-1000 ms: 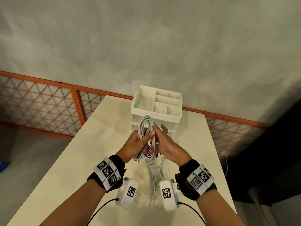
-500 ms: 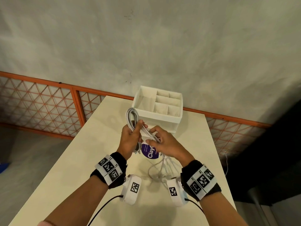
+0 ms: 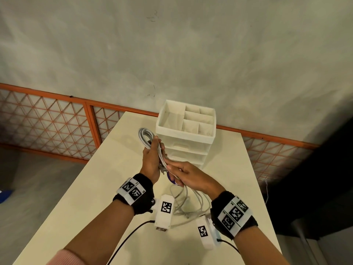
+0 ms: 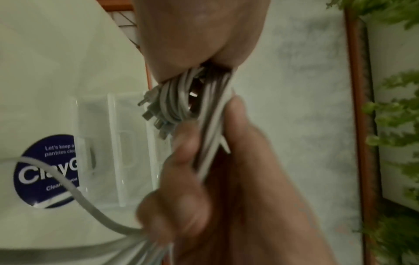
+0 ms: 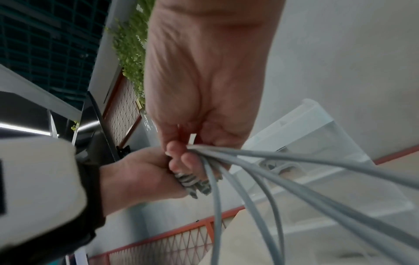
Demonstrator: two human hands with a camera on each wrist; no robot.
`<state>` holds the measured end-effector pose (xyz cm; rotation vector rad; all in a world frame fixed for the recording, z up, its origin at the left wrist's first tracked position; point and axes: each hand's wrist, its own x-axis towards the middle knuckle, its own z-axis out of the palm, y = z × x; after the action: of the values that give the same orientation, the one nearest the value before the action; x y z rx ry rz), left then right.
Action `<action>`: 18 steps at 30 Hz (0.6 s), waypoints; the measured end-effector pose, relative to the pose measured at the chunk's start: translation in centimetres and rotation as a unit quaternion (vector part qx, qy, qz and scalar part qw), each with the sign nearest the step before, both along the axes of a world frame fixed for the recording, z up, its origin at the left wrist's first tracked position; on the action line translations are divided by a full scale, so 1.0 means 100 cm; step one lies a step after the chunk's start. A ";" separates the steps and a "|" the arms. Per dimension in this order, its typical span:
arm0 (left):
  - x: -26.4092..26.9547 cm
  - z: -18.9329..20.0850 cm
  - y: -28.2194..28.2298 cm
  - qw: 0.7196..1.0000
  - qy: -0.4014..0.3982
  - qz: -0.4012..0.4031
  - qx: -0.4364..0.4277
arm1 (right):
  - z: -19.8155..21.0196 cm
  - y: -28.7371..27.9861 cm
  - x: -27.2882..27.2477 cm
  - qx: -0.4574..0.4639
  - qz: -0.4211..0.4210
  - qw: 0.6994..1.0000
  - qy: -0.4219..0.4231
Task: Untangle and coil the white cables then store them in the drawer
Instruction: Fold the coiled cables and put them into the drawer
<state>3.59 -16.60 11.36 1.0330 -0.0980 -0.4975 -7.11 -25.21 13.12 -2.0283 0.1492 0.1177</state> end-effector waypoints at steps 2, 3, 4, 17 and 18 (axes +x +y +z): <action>0.003 0.001 -0.001 0.999 0.036 -0.003 -0.014 | 0.001 -0.002 0.000 -0.051 0.025 0.998 0.025; 0.004 0.002 -0.002 0.999 0.051 0.002 -0.018 | 0.000 -0.002 0.000 -0.079 0.042 0.995 0.040; 0.005 0.003 -0.003 0.998 0.062 0.010 -0.021 | -0.001 -0.001 0.000 -0.101 0.059 0.991 0.058; 0.017 0.010 0.000 0.989 0.119 0.034 -0.087 | -0.027 -0.022 -0.022 0.113 -0.084 0.988 -0.060; 0.018 0.010 0.001 0.991 0.107 0.030 -0.080 | -0.027 -0.026 -0.023 0.100 -0.084 0.990 -0.051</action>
<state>5.37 -16.48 12.34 0.8182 0.0824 -0.5344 -9.39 -27.79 10.43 -1.8095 0.2341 -0.0748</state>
